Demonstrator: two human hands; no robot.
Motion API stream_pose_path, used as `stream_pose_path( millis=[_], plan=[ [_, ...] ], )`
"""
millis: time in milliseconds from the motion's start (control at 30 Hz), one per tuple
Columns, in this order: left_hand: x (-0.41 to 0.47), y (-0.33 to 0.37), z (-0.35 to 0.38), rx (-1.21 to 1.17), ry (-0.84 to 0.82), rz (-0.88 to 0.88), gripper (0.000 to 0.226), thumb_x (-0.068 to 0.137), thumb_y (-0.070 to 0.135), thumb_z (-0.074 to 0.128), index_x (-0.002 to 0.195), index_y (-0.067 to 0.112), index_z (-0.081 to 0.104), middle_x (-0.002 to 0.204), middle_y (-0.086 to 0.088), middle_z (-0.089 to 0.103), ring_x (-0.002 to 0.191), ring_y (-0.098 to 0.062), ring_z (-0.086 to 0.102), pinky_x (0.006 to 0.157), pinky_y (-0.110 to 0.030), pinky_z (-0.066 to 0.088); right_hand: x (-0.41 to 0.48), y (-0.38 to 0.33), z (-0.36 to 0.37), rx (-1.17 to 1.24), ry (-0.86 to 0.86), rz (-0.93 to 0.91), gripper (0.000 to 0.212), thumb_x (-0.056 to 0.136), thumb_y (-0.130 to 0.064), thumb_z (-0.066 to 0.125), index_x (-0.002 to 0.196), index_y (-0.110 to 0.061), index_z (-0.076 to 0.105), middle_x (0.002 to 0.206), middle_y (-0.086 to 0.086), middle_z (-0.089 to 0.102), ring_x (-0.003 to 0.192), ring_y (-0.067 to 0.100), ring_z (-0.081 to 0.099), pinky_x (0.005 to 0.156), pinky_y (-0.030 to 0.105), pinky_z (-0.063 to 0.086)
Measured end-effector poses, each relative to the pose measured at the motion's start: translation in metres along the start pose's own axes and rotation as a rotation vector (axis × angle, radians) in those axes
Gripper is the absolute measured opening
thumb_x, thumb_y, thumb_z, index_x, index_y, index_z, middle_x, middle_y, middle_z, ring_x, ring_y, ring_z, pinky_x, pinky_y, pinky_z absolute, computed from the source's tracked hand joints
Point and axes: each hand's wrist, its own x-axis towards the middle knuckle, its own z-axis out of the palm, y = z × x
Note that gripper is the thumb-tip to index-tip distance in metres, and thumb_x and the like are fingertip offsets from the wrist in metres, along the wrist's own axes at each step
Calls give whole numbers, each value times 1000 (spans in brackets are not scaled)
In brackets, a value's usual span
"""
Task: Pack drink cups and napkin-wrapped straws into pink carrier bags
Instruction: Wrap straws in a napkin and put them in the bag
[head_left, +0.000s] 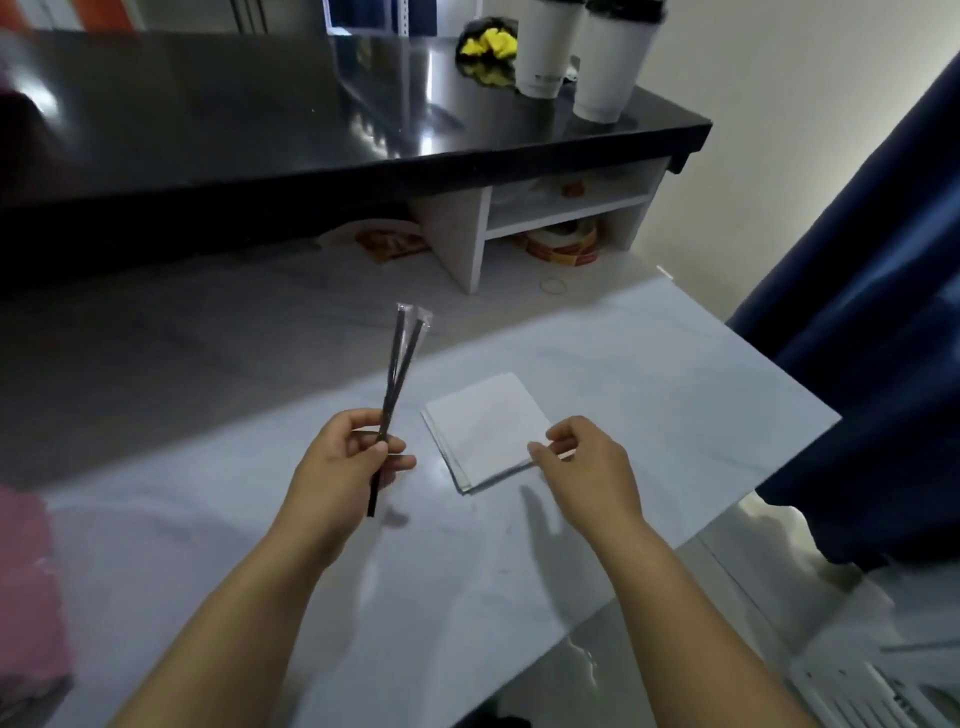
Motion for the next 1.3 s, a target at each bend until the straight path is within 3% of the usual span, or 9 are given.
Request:
stream_pose_path(
  millis=[133, 233, 467, 567, 800, 900, 1033, 1167, 1300],
  plan=[
    [17, 3, 20, -19, 117, -18, 25, 93, -6, 39, 107, 10, 52, 84, -9, 59, 66, -19, 57, 62, -27, 50, 47, 2, 4, -123, -92, -56, 39, 87, -38, 63, 120, -18, 53, 116, -1, 56, 101, 17, 58, 85, 34, 49],
    [28, 0, 30, 31, 188, -7, 22, 92, -1, 44, 108, 12, 54, 82, -5, 61, 63, -17, 53, 59, -29, 42, 72, 7, 7, -206, -170, -60, 53, 84, -41, 65, 128, -16, 49, 123, 2, 53, 110, 21, 55, 88, 35, 48],
    [35, -6, 50, 107, 240, 13, 7, 94, 18, 50, 97, 19, 56, 79, -2, 61, 56, -14, 46, 49, -22, 35, 107, 12, 1, -61, -283, -3, 30, 79, -24, 73, 107, -18, 62, 80, -14, 54, 91, 16, 59, 79, 31, 50],
    [39, -8, 57, 167, 236, 31, 8, 94, 24, 51, 95, 23, 58, 79, -1, 62, 57, -14, 46, 50, -23, 35, 113, 12, -3, -18, -322, -42, 26, 80, -24, 73, 103, -18, 62, 80, -17, 53, 88, 12, 58, 79, 30, 49],
    [47, -10, 64, 198, 245, 60, 5, 91, 26, 55, 92, 26, 60, 81, -1, 63, 58, -15, 47, 60, -28, 39, 119, 2, 4, -164, -427, -80, 52, 72, -37, 79, 113, -20, 53, 92, -6, 57, 94, 19, 61, 77, 34, 49],
    [49, -11, 65, 206, 261, 59, 5, 91, 25, 56, 91, 25, 61, 81, 0, 63, 60, -14, 48, 61, -27, 40, 126, 2, 2, -107, -455, -55, 40, 76, -28, 77, 109, -19, 57, 89, -5, 59, 92, 20, 62, 78, 34, 51],
    [49, -14, 65, 211, 281, 54, 5, 90, 24, 57, 92, 23, 62, 80, 2, 61, 61, -12, 49, 59, -26, 39, 136, 5, -4, -56, -473, -90, 8, 80, -20, 72, 85, -20, 65, 81, 0, 68, 75, 19, 63, 71, 35, 54],
    [52, -12, 67, 221, 310, 47, 6, 90, 26, 57, 93, 24, 62, 80, 1, 62, 60, -11, 50, 58, -26, 38, 136, 7, -10, -13, -385, -152, 15, 83, -22, 69, 74, -18, 57, 76, -6, 60, 68, 16, 54, 60, 27, 41],
    [52, -9, 70, 295, 352, 43, 13, 90, 33, 56, 101, 27, 56, 90, 5, 61, 78, -7, 56, 69, -30, 45, 133, -2, -18, 155, -335, -177, 10, 86, -20, 68, 79, -19, 60, 81, -5, 63, 64, 14, 58, 56, 24, 47]
  ],
)
